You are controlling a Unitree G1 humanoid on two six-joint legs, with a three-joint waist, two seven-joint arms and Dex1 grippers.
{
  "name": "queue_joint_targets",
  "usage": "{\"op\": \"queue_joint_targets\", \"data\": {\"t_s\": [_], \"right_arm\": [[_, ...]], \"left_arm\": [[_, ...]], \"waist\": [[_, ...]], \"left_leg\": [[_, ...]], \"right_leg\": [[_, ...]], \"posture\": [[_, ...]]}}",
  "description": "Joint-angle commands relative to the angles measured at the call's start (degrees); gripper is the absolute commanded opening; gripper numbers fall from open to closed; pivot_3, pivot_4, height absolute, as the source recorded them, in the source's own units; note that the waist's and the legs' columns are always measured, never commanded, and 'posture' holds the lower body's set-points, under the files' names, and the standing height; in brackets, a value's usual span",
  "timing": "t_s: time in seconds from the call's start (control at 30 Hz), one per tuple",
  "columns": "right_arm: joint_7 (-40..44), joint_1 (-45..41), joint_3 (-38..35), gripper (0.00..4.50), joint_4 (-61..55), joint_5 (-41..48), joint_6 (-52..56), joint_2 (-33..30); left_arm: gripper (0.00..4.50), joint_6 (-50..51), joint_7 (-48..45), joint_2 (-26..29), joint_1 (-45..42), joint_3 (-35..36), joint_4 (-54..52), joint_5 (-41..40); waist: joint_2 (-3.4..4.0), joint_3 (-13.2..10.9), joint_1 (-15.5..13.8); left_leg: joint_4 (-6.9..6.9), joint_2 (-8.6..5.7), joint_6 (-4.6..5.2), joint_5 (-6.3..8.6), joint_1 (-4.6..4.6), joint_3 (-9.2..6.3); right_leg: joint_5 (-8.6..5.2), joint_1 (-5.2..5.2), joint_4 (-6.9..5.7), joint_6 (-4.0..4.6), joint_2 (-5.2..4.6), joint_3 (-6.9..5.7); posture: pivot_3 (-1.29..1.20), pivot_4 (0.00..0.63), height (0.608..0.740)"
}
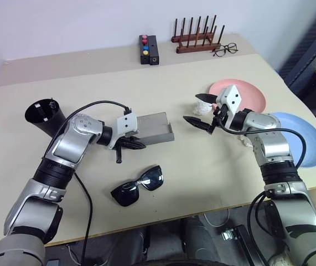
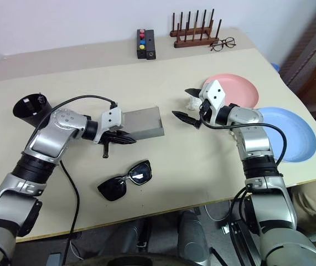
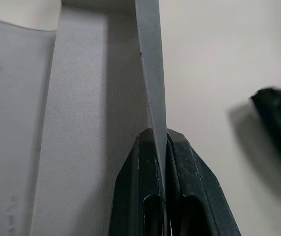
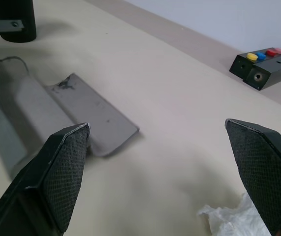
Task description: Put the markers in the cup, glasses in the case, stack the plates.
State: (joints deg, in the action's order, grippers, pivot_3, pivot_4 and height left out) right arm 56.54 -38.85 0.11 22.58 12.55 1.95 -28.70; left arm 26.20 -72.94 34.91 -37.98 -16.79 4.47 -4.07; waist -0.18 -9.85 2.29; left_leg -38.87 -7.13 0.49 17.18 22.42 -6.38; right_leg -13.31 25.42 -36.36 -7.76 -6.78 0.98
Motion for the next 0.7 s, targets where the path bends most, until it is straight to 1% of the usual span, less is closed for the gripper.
{"op": "queue_joint_targets", "data": {"t_s": [0.03,0.2,0.33,0.7], "right_arm": [[-0.3,-0.4,-2.0,4.50,-1.6,1.0,-0.8,-1.2],[-0.2,0.3,-2.1,4.50,-2.3,1.2,-0.5,-1.4],[-0.2,0.4,-2.1,4.50,-2.3,1.2,-0.5,-1.5],[-0.4,0.6,-2.5,4.50,-2.3,1.2,-0.4,-1.9]], "left_arm": [[0.04,1.3,0.1,1.0,1.1,-0.3,-3.5,-0.9],[0.04,1.6,0.4,2.4,3.0,-0.6,-5.5,-0.6],[0.04,1.4,1.1,2.0,3.1,-1.3,-5.4,-0.4],[0.04,-0.7,4.0,-2.7,-1.6,-5.5,0.3,3.0]], "waist": [[0.00,0.0,0.0],[0.00,0.0,-0.1],[0.00,0.0,-0.1],[0.00,0.0,-1.3]], "left_leg": [[0.00,0.00,0.00,0.00,0.00,0.00],[-0.01,0.00,0.00,0.00,0.00,0.00],[-0.01,0.00,0.00,0.00,0.00,0.00],[-0.10,-0.02,0.01,0.01,0.00,0.01]], "right_leg": [[0.00,0.00,0.00,0.00,0.00,0.00],[0.00,0.00,0.00,0.00,0.00,0.00],[0.00,-0.01,0.00,0.00,0.00,0.01],[0.00,-0.05,0.01,0.00,0.00,0.01]], "posture": [[0.00,0.150,0.740],[0.00,0.150,0.740],[0.00,0.150,0.740],[0.00,0.150,0.740]]}}
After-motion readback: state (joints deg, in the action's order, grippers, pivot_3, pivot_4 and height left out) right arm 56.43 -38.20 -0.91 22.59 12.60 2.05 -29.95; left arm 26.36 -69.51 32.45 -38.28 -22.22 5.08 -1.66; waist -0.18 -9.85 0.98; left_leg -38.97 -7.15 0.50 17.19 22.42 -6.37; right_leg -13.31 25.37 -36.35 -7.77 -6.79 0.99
